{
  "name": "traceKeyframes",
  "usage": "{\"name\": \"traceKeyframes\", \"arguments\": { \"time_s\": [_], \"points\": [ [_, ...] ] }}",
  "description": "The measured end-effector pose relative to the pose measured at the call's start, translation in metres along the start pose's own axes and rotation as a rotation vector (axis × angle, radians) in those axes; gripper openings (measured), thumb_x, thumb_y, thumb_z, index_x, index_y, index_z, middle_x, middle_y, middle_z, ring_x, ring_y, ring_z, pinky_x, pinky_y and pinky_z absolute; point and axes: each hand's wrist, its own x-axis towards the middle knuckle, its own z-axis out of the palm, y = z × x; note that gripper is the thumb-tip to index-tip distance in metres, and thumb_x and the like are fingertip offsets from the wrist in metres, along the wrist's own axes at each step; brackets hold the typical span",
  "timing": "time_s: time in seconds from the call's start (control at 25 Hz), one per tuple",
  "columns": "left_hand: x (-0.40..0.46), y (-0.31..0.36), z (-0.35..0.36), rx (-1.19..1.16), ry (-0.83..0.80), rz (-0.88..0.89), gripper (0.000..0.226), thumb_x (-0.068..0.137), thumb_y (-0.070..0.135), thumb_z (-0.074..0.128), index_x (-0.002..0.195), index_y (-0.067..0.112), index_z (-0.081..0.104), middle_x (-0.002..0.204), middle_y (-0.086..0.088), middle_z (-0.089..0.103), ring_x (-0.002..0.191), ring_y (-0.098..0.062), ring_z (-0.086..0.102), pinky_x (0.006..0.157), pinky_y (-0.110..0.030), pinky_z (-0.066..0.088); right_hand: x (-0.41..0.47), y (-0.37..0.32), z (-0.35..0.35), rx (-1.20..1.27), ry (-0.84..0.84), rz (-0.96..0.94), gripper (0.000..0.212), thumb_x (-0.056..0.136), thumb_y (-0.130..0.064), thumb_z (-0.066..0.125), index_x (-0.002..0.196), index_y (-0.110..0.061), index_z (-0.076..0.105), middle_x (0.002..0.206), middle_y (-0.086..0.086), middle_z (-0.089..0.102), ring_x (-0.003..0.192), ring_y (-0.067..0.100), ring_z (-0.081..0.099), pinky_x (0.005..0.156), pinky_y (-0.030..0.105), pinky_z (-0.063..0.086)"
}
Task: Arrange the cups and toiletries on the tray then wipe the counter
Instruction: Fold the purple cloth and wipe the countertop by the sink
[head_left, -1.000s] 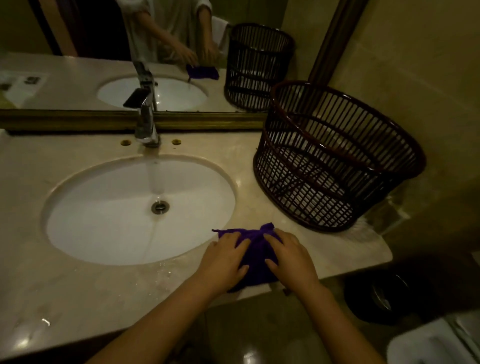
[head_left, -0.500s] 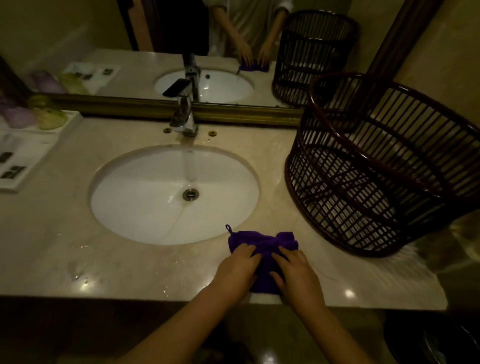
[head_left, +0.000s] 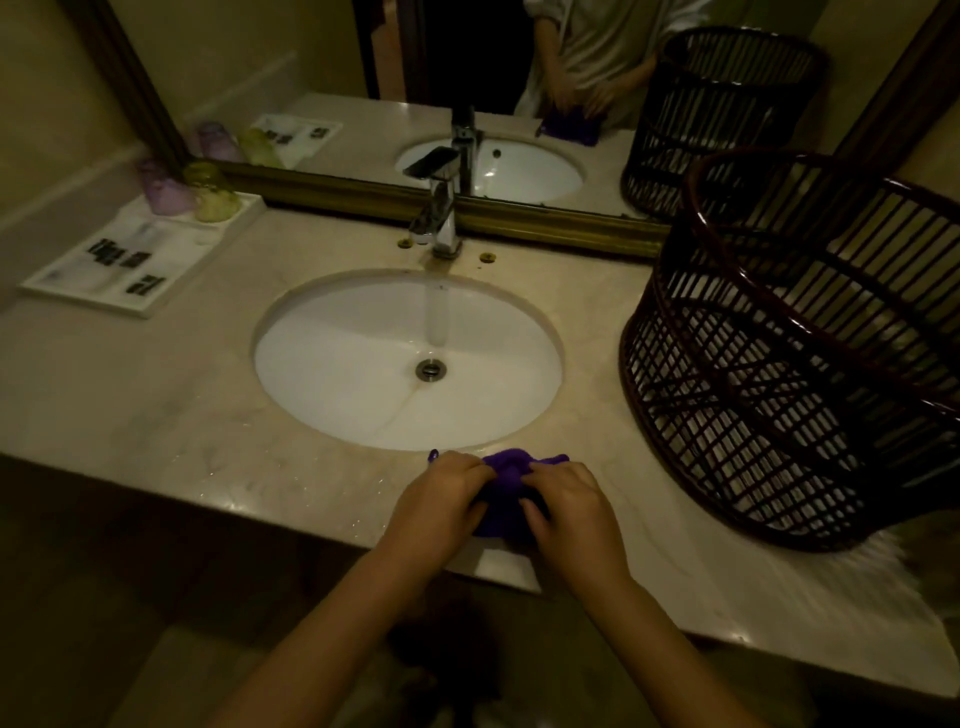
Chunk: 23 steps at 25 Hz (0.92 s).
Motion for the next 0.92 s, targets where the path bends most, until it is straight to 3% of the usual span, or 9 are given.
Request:
{"name": "traceKeyframes", "arguments": {
  "time_s": [0.24,0.44,0.56,0.64,0.72,0.8,0.92],
  "points": [
    [-0.023,-0.033,-0.040,0.047,0.080,-0.081,0.031,0.083,0.016,0.061,0.114,0.015,0.062,0.111,-0.004,0.065,0.103,-0.016,0.054,0.086,-0.024,0.042,0.029,-0.043,0.012,0.050,-0.098,-0.108,0.017,0.086,-0.018,0.057,0.102,-0.016,0.064,0.103,0.000,0.067,0.103,0.015,0.050,0.083,0.025,0.042],
    [-0.021,-0.059,-0.064,0.089,0.142,-0.125,0.033,0.079,0.015,0.064,0.111,0.013,0.064,0.106,-0.006,0.068,0.099,-0.020,0.057,0.084,-0.024,0.039,0.058,-0.067,0.020,0.054,-0.055,-0.148,0.015,0.084,-0.016,0.060,0.098,-0.014,0.066,0.098,0.003,0.069,0.099,0.019,0.053,0.080,0.025,0.040],
    [-0.020,-0.072,-0.056,0.102,-0.019,-0.169,0.033,0.080,0.015,0.063,0.113,0.013,0.063,0.111,-0.008,0.066,0.103,-0.021,0.056,0.088,-0.029,0.042,0.062,-0.062,0.038,0.016,-0.234,-0.083,0.019,0.083,-0.014,0.058,0.100,-0.011,0.067,0.106,0.007,0.067,0.104,0.023,0.054,0.085,0.027,0.040],
    [-0.028,-0.080,-0.043,0.127,-0.148,-0.195,0.036,0.081,0.018,0.062,0.117,0.015,0.060,0.119,-0.006,0.062,0.111,-0.020,0.052,0.093,-0.030,0.042,0.054,-0.056,0.051,0.013,-0.391,-0.053,0.024,0.084,-0.013,0.057,0.106,-0.010,0.066,0.122,0.009,0.060,0.115,0.025,0.049,0.095,0.030,0.038],
    [-0.036,-0.087,-0.034,0.164,-0.157,-0.181,0.040,0.082,0.021,0.061,0.122,0.017,0.057,0.127,-0.004,0.058,0.118,-0.018,0.049,0.098,-0.031,0.040,0.043,-0.051,0.060,0.039,-0.413,-0.031,0.029,0.086,-0.015,0.055,0.114,-0.012,0.061,0.135,0.007,0.050,0.124,0.022,0.040,0.102,0.030,0.033],
    [-0.040,-0.092,-0.030,0.279,-0.149,-0.151,0.046,0.083,0.028,0.060,0.128,0.022,0.052,0.138,-0.001,0.052,0.128,-0.019,0.043,0.107,-0.039,0.030,0.035,-0.048,0.063,0.033,-0.379,-0.043,0.034,0.088,-0.018,0.052,0.121,-0.015,0.056,0.140,0.005,0.045,0.127,0.020,0.036,0.104,0.031,0.032],
    [-0.046,-0.097,-0.028,0.454,-0.267,-0.176,0.053,0.090,0.041,0.048,0.140,0.033,0.032,0.155,0.004,0.023,0.144,-0.019,0.014,0.113,-0.057,-0.003,0.027,-0.050,0.065,-0.098,-0.374,-0.097,0.036,0.089,-0.022,0.048,0.125,-0.018,0.052,0.141,0.005,0.044,0.125,0.021,0.040,0.103,0.036,0.033]
  ]
}}
